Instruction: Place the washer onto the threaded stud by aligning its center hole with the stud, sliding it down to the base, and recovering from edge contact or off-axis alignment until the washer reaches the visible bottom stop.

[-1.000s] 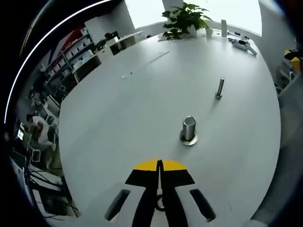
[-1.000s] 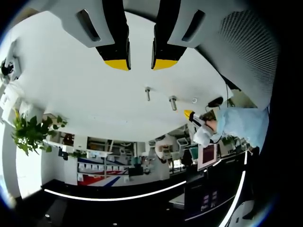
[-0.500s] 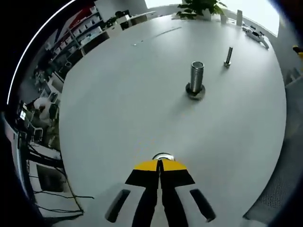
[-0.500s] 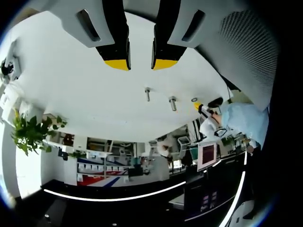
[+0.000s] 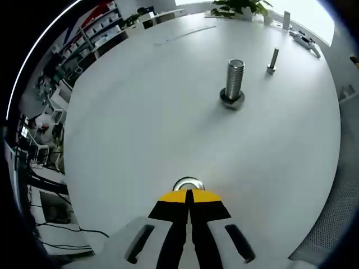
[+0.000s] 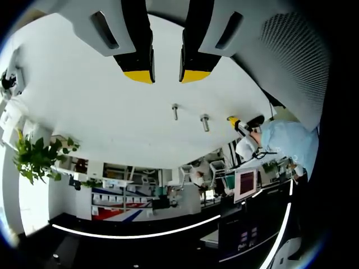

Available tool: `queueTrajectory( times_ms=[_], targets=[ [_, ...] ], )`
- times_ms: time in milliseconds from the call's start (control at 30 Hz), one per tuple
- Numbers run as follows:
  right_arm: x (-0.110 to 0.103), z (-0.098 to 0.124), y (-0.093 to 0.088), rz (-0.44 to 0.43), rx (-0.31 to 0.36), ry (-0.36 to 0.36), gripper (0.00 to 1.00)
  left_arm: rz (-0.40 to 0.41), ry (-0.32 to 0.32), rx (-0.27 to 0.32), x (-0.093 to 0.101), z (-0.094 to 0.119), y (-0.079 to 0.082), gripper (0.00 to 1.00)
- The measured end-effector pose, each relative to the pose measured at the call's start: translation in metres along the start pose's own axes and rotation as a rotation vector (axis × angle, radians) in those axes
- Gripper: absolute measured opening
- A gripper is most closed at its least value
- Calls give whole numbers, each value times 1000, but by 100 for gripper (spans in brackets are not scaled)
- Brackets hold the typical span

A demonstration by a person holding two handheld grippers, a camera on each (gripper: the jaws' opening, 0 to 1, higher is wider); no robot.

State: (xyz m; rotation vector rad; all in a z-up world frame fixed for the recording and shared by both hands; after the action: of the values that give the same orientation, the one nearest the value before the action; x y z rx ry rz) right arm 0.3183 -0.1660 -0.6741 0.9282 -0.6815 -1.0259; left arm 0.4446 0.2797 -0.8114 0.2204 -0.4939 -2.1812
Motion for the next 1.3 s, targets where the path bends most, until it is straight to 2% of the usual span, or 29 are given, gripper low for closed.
queueTrajectory(
  times_ms=[300, 567, 833, 1233, 1300],
  targets=[
    [0, 0, 0, 1, 1, 0, 20, -32, -44, 20, 23, -7, 13, 0],
    [0, 0, 0, 1, 5, 1, 20, -71, -100, 55, 50, -17, 33, 0],
    [0, 0, 0, 0, 8, 2, 20, -145, -161, 61, 77, -26, 50, 0],
    [0, 0, 0, 1, 8, 3, 20, -245, -247, 43, 106, -30, 61, 0],
    [0, 0, 0, 0, 9, 3, 20, -255, -267, 62, 108, -29, 62, 0]
  ],
)
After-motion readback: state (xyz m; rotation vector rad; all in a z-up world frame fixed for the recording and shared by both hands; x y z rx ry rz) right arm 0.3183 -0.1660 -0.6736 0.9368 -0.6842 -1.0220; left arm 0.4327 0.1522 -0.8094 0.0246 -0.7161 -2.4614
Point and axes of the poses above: the point that each gripper's makers call its tool centre point, and the gripper's own axes: z roughly backward along the fingers, x roughly to its right, y roughly out of its top, the point moved 7 cm from there along z, roughly backward along the fingers, and after that the axes turned 11 degrees about -y, right-handed, at the moved point
